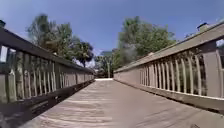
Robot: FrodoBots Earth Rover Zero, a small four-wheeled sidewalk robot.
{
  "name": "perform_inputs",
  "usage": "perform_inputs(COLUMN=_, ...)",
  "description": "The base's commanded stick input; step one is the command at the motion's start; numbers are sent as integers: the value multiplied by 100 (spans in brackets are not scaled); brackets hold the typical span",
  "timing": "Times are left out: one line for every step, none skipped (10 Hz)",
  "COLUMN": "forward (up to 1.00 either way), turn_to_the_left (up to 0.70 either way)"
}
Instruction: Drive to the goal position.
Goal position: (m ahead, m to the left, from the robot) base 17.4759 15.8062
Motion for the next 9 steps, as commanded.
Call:
perform_inputs(forward=70, turn_to_the_left=0)
perform_inputs(forward=70, turn_to_the_left=0)
perform_inputs(forward=70, turn_to_the_left=0)
perform_inputs(forward=70, turn_to_the_left=0)
perform_inputs(forward=70, turn_to_the_left=0)
perform_inputs(forward=70, turn_to_the_left=0)
perform_inputs(forward=70, turn_to_the_left=0)
perform_inputs(forward=70, turn_to_the_left=0)
perform_inputs(forward=70, turn_to_the_left=0)
